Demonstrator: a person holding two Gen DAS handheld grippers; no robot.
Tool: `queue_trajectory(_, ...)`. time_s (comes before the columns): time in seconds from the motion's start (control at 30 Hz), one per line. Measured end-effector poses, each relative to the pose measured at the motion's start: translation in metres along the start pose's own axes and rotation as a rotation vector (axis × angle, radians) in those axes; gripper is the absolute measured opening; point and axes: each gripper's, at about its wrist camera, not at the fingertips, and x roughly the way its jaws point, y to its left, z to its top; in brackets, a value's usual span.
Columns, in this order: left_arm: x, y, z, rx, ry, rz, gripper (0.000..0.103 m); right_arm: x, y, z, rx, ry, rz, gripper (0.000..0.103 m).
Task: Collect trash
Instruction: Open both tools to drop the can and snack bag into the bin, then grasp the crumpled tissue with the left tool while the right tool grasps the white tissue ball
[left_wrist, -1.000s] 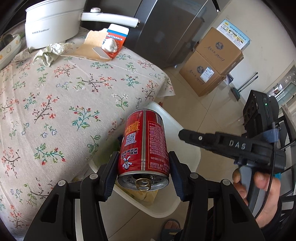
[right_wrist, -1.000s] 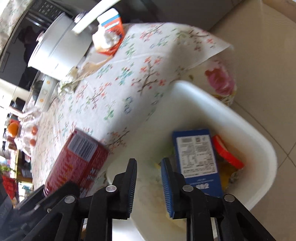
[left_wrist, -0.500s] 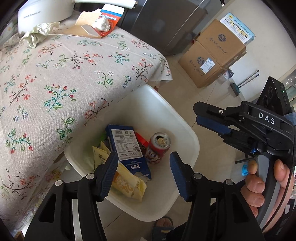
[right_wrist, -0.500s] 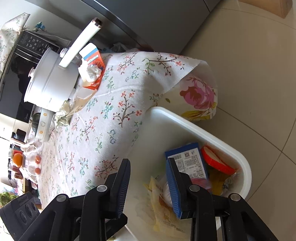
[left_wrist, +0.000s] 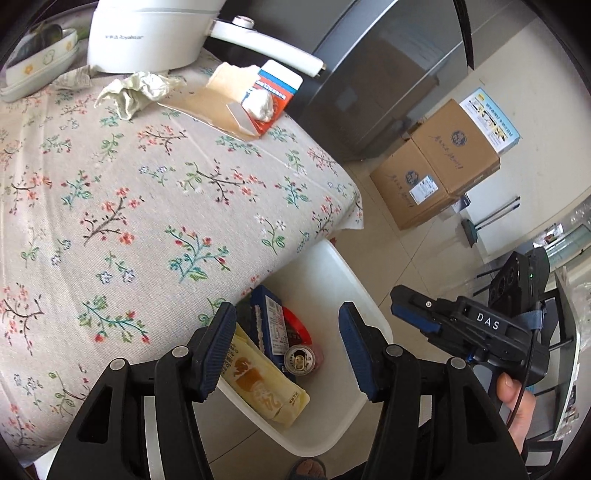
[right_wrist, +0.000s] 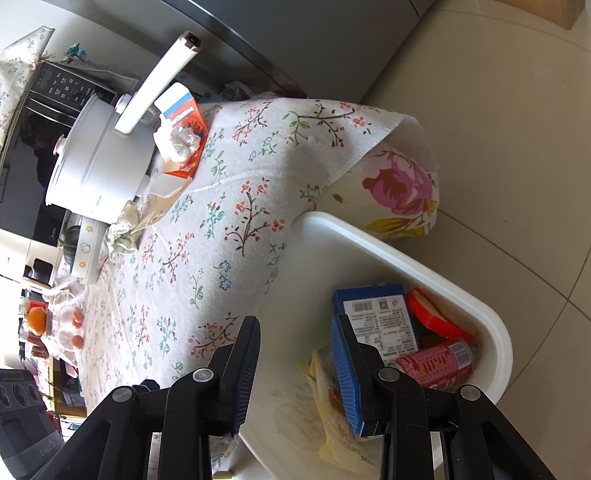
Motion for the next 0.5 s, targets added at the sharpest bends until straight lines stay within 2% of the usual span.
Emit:
queue_trajectory(0.2, -0.017, 0.02, 0.017, -0.021, -0.034, 0.052, 0.061, 0.001, 0.008, 0.001, -0.017, -0.016, 0.007, 0.043)
queue_trajectory(0.27, -0.028, 0.034, 0.029, -0.044, -0.069, 0.082, 0.061, -0.001, 0.014, 0.002, -0.042, -0.038, 0.014, 0.046)
queue_trajectory(0.33, -0.042, 0.055, 0.043, -0.096, -0.115, 0.103, 0.063, -0.006, 0.024, 0.003, -0.077, -0.067, 0.034, 0.051)
queue_trajectory(0.4, -0.053, 0.08, 0.056, -0.175, -0.152, 0.119, 0.072, -0.01, 0.036, 0.003, -0.119, -0.097, 0.037, 0.059)
queue_trajectory(0.5, -0.061, 0.114, 0.073, -0.297, -0.18, 0.125, 0.073, -0.008, 0.048, 0.006, -0.154, -0.108, 0.034, 0.063)
